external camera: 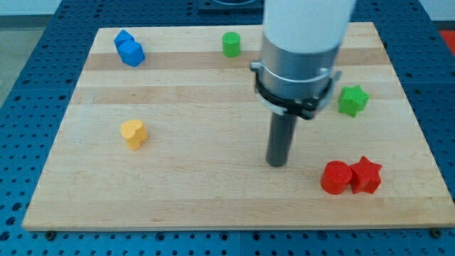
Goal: Move the green circle to towards the center
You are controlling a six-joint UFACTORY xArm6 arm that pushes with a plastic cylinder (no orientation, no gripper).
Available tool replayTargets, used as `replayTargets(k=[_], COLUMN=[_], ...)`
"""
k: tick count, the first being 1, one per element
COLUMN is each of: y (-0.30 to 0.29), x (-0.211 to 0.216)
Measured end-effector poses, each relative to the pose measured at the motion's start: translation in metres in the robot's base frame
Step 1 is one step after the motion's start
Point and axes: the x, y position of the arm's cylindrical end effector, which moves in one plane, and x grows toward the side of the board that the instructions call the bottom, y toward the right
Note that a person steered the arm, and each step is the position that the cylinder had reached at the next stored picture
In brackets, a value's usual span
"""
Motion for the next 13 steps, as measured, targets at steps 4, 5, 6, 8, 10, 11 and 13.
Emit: replayTargets(k=[4,5,6,8,10,11,13], y=[-0.042,-0.042,-0.044,-0.078,-0.108,-0.115,-0.093], x=[-0.149,-0.184,-0.211,-0.215,-0.237,-0.257,-0.309])
